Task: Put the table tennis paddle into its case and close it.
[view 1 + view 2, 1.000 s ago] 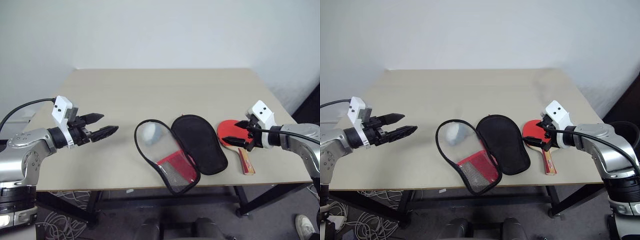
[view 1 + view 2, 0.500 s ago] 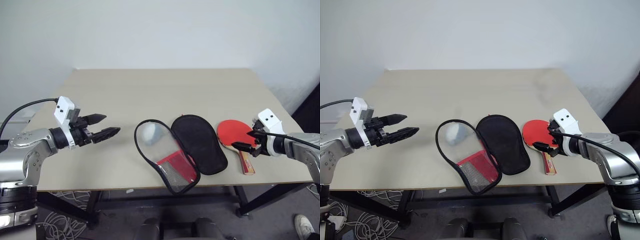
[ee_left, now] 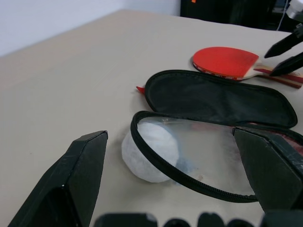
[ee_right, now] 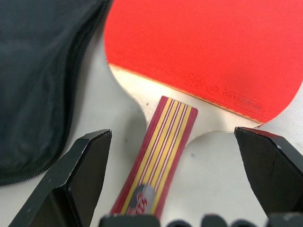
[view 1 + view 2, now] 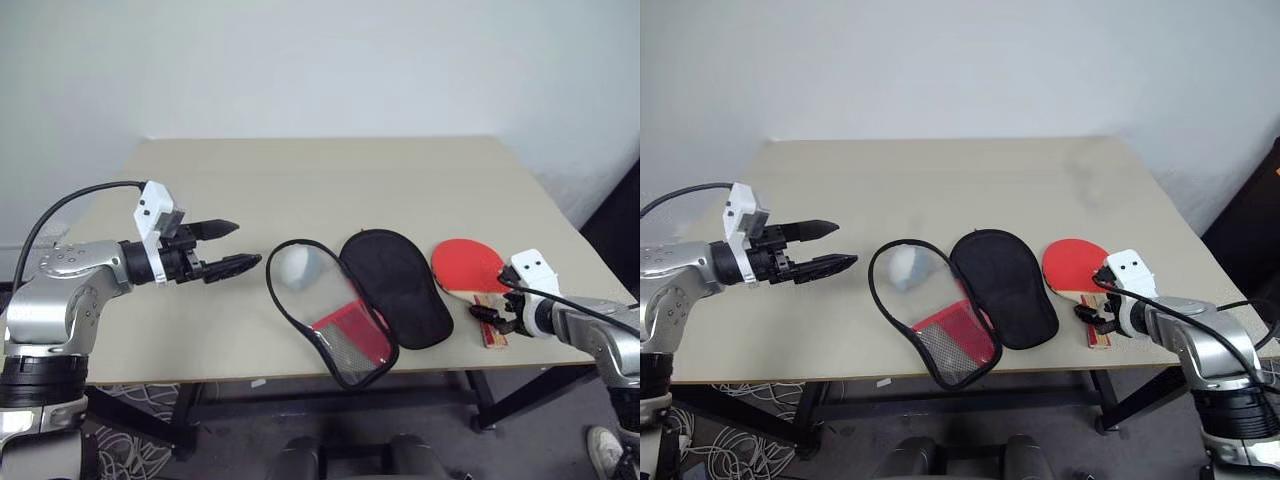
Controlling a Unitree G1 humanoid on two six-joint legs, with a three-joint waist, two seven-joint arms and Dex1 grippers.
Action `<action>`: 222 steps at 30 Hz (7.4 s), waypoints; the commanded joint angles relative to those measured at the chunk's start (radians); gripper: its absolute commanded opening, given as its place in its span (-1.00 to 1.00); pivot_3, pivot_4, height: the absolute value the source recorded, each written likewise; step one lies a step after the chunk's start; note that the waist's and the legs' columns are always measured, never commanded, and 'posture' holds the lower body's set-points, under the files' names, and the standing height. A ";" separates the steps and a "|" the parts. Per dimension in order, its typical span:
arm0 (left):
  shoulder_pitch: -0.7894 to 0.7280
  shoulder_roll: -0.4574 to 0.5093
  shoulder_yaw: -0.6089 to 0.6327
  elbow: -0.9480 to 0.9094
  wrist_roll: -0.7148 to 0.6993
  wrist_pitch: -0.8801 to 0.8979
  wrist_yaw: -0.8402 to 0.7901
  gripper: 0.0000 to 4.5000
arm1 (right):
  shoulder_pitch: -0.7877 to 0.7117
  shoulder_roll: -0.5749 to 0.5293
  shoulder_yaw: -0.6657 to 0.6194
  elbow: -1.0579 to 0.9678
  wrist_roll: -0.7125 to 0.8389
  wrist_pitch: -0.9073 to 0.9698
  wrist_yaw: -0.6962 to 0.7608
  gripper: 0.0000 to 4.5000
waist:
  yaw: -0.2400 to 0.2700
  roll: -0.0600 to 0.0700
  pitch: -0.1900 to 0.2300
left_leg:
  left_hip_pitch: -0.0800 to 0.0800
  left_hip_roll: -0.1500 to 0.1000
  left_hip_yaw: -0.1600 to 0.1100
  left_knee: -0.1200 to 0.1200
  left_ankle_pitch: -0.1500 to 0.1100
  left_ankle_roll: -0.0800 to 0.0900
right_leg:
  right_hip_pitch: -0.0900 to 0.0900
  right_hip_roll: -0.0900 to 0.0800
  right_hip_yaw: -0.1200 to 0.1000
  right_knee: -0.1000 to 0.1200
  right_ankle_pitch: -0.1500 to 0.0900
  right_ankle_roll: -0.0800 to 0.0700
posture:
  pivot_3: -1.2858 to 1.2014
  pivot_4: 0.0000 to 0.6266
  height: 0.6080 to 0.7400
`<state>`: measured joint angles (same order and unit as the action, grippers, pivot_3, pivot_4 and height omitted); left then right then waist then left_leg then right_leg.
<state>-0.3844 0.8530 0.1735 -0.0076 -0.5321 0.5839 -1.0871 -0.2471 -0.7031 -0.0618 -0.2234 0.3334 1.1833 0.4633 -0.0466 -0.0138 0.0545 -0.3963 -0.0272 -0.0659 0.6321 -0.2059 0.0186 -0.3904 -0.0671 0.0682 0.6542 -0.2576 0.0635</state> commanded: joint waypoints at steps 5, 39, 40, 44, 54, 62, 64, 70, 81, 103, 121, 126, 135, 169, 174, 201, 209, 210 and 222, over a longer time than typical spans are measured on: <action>-0.042 -0.009 0.003 0.005 0.003 -0.046 -0.017 0.99 | -0.001 0.070 -0.060 0.018 -0.049 0.009 -0.122 1.00 | 0.000 0.000 0.000 | 0.000 0.000 0.000 0.001 0.000 0.000 | 0.000 0.000 0.000 0.000 0.000 0.000 | 0.03 -1.00 0.91; 0.035 0.035 0.026 -0.028 -0.013 -0.059 -0.135 1.00 | -0.187 0.462 0.040 -0.212 -0.026 0.195 -0.305 -0.50 | 0.000 0.001 0.000 | 0.000 0.002 -0.002 0.001 0.000 0.000 | -0.001 0.000 0.001 0.002 0.001 -0.002 | 0.03 -1.00 0.91; 0.034 0.035 0.025 -0.027 -0.013 -0.059 -0.135 1.00 | -0.177 0.470 0.053 -0.211 -0.032 0.194 -0.310 -0.50 | 0.000 0.001 0.000 | 0.000 0.002 -0.002 0.001 0.000 0.000 | -0.001 0.000 0.001 0.002 0.001 -0.002 | 0.03 -1.00 0.91; 0.029 0.035 0.022 -0.026 -0.014 -0.055 -0.136 1.00 | -0.132 0.494 0.089 -0.203 -0.045 0.193 -0.329 -0.50 | -0.001 0.001 0.000 | 0.000 0.001 -0.001 0.000 0.000 0.000 | -0.001 0.000 0.000 0.002 0.001 -0.002 | 0.03 -1.00 0.91; 0.026 0.036 0.023 -0.032 -0.017 -0.051 -0.131 1.00 | -0.091 0.502 0.143 -0.145 -0.076 0.129 -0.331 -0.50 | -0.001 0.001 0.000 | 0.000 0.001 -0.001 0.000 0.000 0.000 | -0.001 0.001 0.000 0.002 0.001 -0.001 | 0.03 -1.00 0.91; 0.029 0.037 0.031 -0.039 -0.022 -0.044 -0.120 1.00 | -0.113 0.495 0.164 -0.095 -0.090 0.087 -0.323 -0.50 | -0.002 0.000 0.000 | 0.001 0.001 -0.001 0.000 0.000 0.000 | -0.001 0.002 0.000 0.002 0.001 -0.001 | 0.03 -1.00 0.91; 0.032 0.038 0.034 -0.041 -0.023 -0.042 -0.117 1.00 | -0.116 0.487 0.169 -0.094 -0.088 0.091 -0.314 -0.07 | -0.001 0.000 0.000 | 0.001 0.001 -0.001 0.000 0.000 0.000 | -0.001 0.002 0.000 0.002 0.001 -0.001 | 0.03 -1.00 0.91; 0.056 0.035 0.044 -0.054 -0.026 -0.037 -0.109 1.00 | -0.143 0.430 0.156 -0.134 -0.069 0.116 -0.267 0.90 | -0.001 0.000 0.000 | 0.001 0.001 -0.001 0.000 0.000 0.000 | -0.001 0.000 0.000 0.002 0.001 -0.001 | 0.03 -1.00 0.91; 0.204 0.072 0.117 -0.079 -0.050 -0.016 -0.117 0.47 | -0.344 0.022 -0.015 -0.207 0.184 -0.013 0.202 1.00 | -0.001 0.001 0.001 | 0.001 0.004 -0.001 0.000 0.000 0.001 | 0.000 0.000 -0.001 0.000 -0.001 0.001 | 0.03 -1.00 0.91; 0.073 -0.273 -0.221 -0.117 0.082 -0.057 0.081 -0.83 | -0.451 -0.005 -0.030 -0.074 0.160 -0.101 0.127 1.00 | 0.000 0.000 0.001 | 0.000 0.002 0.000 0.001 0.000 0.001 | 0.000 -0.002 0.000 0.000 0.002 -0.002 | 0.03 -1.00 0.91; -0.094 -0.542 -0.404 0.046 0.166 -0.020 0.155 -0.58 | -0.494 0.022 -0.053 -0.027 0.154 -0.117 0.046 1.00 | -0.001 0.001 0.001 | -0.001 -0.002 0.000 0.003 -0.001 0.002 | 0.001 0.000 0.001 0.001 0.002 -0.003 | 0.03 -1.00 0.91; -0.027 -0.498 -0.432 -0.064 0.111 0.092 0.119 0.20 | -0.486 0.038 -0.053 -0.044 0.163 -0.106 0.029 1.00 | 0.000 0.001 0.001 | -0.001 -0.001 -0.001 0.004 -0.001 0.002 | 0.001 0.000 0.001 0.000 0.002 -0.002 | 0.03 -1.00 0.91; 0.038 -0.525 -0.473 -0.100 0.115 0.191 0.192 0.99 | -0.472 0.090 -0.055 -0.079 0.181 -0.084 -0.002 1.00 | 0.000 0.001 0.001 | -0.001 -0.001 -0.001 0.005 -0.001 0.003 | 0.002 0.000 0.000 0.001 0.001 -0.001 | 0.03 -1.00 0.91; -0.075 -0.864 -0.258 0.252 0.042 0.533 0.574 0.99 | -0.424 0.231 -0.053 -0.181 0.226 -0.027 -0.102 1.00 | 0.031 0.002 -0.001 | 0.001 -0.006 -0.004 0.010 -0.002 0.004 | 0.008 -0.002 -0.002 -0.001 -0.001 0.002 | 0.03 -1.00 0.91; -0.113 -0.870 -0.228 0.323 0.056 0.598 0.634 0.99 | -0.430 0.236 -0.050 -0.182 0.227 -0.025 -0.108 1.00 | 0.031 0.002 -0.003 | 0.003 -0.006 -0.005 0.010 -0.003 0.004 | 0.011 -0.002 -0.003 -0.001 -0.001 0.002 | 0.03 -1.00 0.91; -0.100 -0.781 -0.127 0.146 0.006 0.942 0.753 -0.97 | -0.477 0.304 -0.032 -0.177 0.244 0.012 -0.131 1.00 | -0.002 0.003 -0.011 | 0.004 0.002 -0.004 0.000 -0.004 0.001 | 0.006 0.003 -0.002 -0.008 0.001 -0.001 | 0.03 -1.00 0.91; -0.033 -0.777 -0.109 -0.068 -0.217 1.031 0.828 -0.97 | -0.474 0.316 -0.022 -0.177 0.246 0.013 -0.131 1.00 | -0.001 0.003 -0.011 | 0.001 0.001 -0.003 -0.003 -0.005 0.000 | 0.002 0.003 0.002 -0.008 0.003 -0.004 | 0.03 -1.00 0.91; -0.013 -0.755 -0.125 -0.098 -0.272 1.031 0.842 -0.97 | -0.472 0.318 -0.020 -0.179 0.248 0.015 -0.130 1.00 | 0.000 0.003 -0.011 | 0.000 0.001 -0.003 -0.003 -0.005 0.000 | 0.001 0.003 0.002 -0.008 0.004 -0.004 | 0.03 -1.00 0.91; 0.118 -0.415 -0.259 -0.264 -0.759 1.031 1.007 -0.97 | -0.459 0.330 0.020 -0.182 0.267 0.030 -0.109 1.00 | 0.000 0.004 -0.011 | 0.001 0.001 -0.003 -0.002 -0.005 0.000 | 0.001 0.002 0.002 -0.009 0.003 -0.004 | 0.03 -1.00 0.91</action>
<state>-0.2779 0.4213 -0.0688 -0.2415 -1.2247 1.5990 -0.0986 -0.6939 -0.3757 -0.0329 -0.3827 0.5889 1.2208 0.3524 -0.0469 -0.0099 0.0440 -0.3956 -0.0264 -0.0691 0.6298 -0.2105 0.0186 -0.3897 -0.0652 0.0701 0.6455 -0.2549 0.0599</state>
